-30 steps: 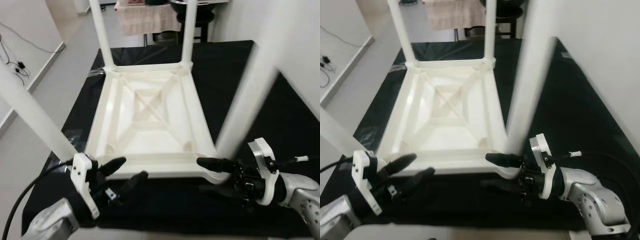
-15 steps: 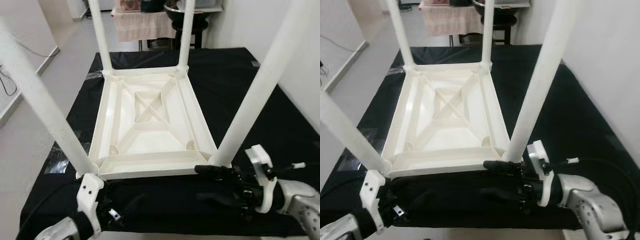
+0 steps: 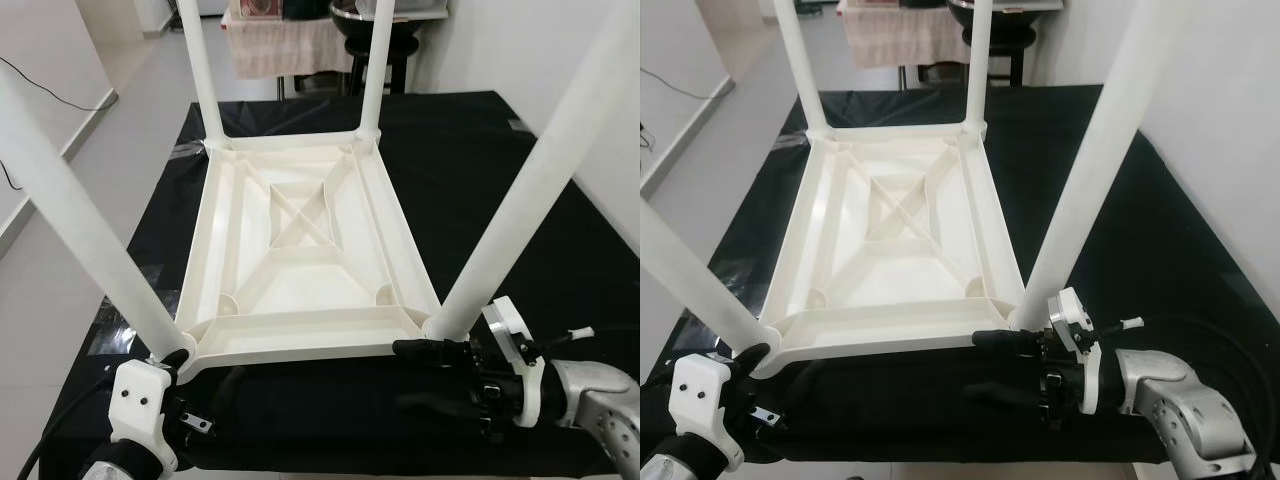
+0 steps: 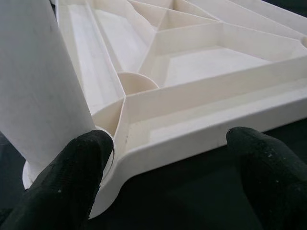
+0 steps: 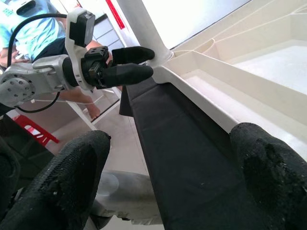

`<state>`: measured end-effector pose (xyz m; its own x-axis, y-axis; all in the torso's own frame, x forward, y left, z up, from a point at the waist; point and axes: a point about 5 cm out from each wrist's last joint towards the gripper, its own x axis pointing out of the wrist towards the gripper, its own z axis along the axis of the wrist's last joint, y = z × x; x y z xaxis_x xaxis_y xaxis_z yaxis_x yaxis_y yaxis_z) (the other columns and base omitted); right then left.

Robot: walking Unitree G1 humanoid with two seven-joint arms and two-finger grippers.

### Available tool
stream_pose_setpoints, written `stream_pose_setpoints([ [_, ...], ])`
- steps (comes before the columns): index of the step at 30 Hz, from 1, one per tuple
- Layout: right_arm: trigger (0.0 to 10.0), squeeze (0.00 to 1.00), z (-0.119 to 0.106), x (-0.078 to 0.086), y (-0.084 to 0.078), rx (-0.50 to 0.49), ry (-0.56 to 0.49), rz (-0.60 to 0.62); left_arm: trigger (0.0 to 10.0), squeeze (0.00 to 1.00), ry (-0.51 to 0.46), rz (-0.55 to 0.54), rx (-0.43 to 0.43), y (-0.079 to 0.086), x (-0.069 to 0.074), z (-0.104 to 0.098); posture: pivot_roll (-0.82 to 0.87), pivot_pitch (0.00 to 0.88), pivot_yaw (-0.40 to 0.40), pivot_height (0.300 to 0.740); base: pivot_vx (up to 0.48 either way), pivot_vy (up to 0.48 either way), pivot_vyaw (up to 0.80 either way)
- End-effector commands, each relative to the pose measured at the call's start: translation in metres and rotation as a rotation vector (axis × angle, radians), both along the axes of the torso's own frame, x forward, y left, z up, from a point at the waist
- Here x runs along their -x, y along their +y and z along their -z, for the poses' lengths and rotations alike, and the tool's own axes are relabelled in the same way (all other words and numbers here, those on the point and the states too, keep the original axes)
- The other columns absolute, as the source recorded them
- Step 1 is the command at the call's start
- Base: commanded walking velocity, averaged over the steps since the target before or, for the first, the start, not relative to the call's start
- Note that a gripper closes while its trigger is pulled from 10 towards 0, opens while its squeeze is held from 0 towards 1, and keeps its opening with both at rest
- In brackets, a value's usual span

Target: Building children table

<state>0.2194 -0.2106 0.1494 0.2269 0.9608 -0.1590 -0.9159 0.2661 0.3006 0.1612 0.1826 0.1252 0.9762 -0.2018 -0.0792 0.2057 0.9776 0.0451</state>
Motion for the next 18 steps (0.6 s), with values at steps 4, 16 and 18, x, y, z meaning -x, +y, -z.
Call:
stream_pose_setpoints([
  [4,10.0,0.00,0.001,-0.003,0.000,0.019,-0.010,-0.001,10.0,0.00,-0.072,-0.066,-0.067,0.008,-0.001,-0.009,0.11,0.106,0.006,0.740,0.000,0.000,0.00],
  [16,10.0,0.00,0.002,-0.007,-0.002,0.031,-0.021,0.004,10.0,0.00,-0.041,-0.150,-0.053,-0.002,0.021,-0.005,0.13,0.114,0.008,0.740,0.000,0.000,0.00],
  [18,10.0,0.00,0.002,-0.008,-0.001,0.033,-0.023,0.003,10.0,0.00,-0.025,-0.209,-0.067,0.003,0.029,-0.002,0.13,0.114,0.008,0.740,0.000,0.000,0.00],
])
